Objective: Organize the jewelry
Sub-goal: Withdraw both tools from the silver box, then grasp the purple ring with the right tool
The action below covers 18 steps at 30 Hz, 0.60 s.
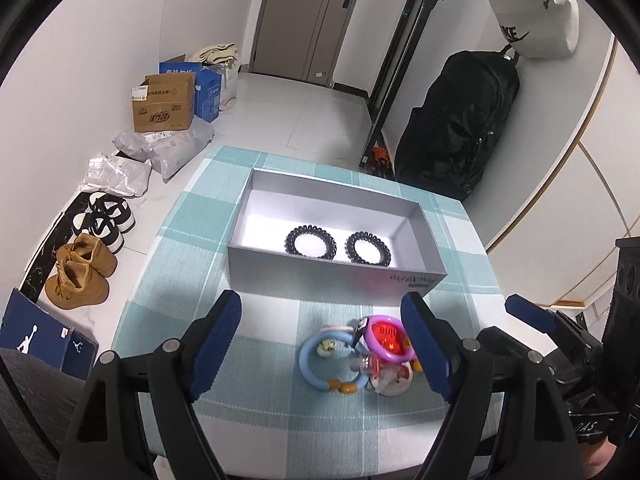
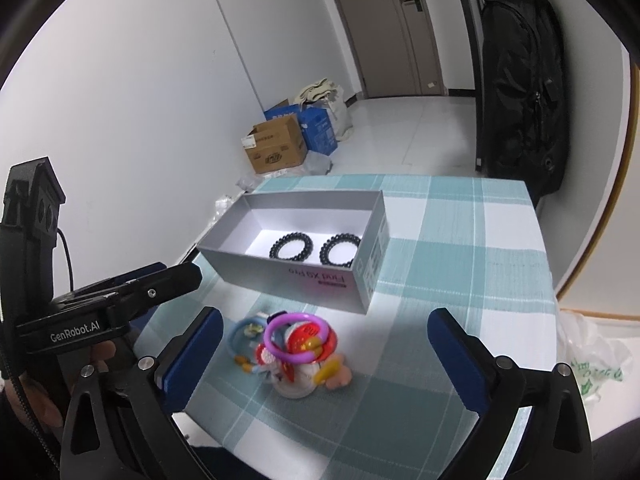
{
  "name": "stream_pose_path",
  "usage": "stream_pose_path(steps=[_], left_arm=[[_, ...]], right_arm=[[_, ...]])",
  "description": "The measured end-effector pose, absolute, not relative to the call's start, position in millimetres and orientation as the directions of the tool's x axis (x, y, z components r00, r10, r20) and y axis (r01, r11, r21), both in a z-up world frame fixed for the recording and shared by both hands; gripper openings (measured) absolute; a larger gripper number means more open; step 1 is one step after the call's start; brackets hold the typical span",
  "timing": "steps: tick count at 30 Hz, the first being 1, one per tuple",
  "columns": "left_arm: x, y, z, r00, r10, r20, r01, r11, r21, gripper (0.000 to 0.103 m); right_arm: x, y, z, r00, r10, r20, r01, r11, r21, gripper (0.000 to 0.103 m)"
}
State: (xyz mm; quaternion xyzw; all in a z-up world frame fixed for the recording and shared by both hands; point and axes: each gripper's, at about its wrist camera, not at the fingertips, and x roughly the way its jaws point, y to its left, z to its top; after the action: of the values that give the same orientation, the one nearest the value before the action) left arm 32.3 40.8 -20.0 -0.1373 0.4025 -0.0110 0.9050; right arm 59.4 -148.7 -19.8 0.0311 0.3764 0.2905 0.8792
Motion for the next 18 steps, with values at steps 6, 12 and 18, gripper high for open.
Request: stream_pose_path(steps=[6,12,18], left_arm=[[24,42,-26,0.665,-0.128,-0.736,-0.1,0.961,-0.257,0.079],[24,51,-36,0.622,-0.113,-0.775,-0.152,0.953,-0.261,0.079],[25,60,-47,0.576,-0.128,-0.807,-0.173,0.946,-0.273,0.079]], right_arm=[[53,-141,-27,0.512,0.527,-0.678,-0.502,0.825,0.261,0.103],[55,-130,-39,0.485,0.505,-0.714,-0.509,0.827,0.239,0.103],[70,-113,-56,0.433,0.511,-0.742,-0.533,0.809,0.247,0.102]])
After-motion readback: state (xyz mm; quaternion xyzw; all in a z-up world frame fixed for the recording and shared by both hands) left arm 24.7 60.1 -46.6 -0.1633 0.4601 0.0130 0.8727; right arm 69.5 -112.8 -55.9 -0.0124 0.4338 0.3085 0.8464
